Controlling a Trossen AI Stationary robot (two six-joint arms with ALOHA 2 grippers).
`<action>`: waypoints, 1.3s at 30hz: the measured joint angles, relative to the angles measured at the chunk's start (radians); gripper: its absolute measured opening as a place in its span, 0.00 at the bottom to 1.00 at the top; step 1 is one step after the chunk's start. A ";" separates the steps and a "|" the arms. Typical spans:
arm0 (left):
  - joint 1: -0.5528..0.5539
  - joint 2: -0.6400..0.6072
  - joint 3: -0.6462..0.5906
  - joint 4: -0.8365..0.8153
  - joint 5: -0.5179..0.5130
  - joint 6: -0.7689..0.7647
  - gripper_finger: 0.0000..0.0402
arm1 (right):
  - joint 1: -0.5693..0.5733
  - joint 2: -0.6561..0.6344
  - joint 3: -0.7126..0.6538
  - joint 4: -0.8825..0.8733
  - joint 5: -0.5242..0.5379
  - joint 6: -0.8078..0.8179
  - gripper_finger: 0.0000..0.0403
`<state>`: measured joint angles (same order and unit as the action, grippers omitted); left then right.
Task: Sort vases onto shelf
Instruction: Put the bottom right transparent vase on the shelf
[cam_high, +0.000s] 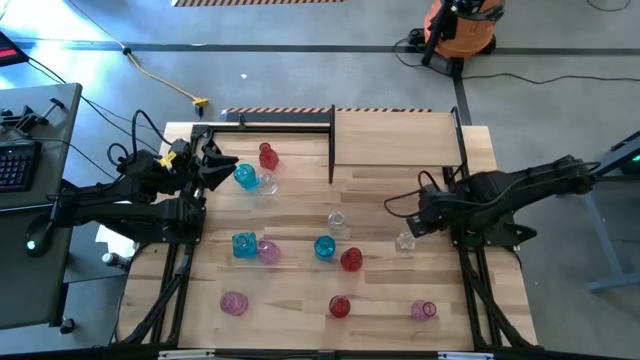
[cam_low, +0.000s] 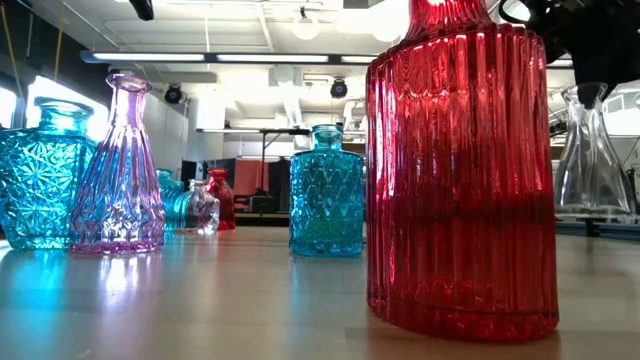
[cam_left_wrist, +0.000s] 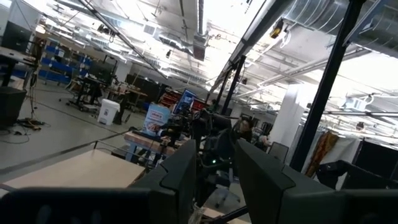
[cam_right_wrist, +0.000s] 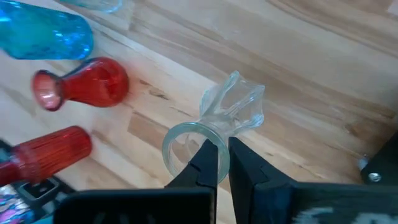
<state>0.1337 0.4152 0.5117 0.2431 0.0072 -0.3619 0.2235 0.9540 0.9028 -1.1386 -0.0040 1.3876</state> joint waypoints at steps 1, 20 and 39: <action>0.000 0.000 0.000 0.000 -0.005 0.000 0.26 | -0.005 -0.008 0.002 -0.002 -0.006 0.000 0.00; 0.000 0.000 0.000 0.000 -0.083 0.000 0.26 | -0.165 -0.004 0.394 -0.250 0.064 -0.146 0.00; 0.000 0.000 0.000 0.000 -0.083 -0.003 0.26 | -0.359 -0.004 0.532 -0.347 0.065 -0.283 0.00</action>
<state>0.1341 0.4153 0.5117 0.2431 -0.0753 -0.3653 -0.1353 0.9497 1.4344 -1.4857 0.0608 1.1048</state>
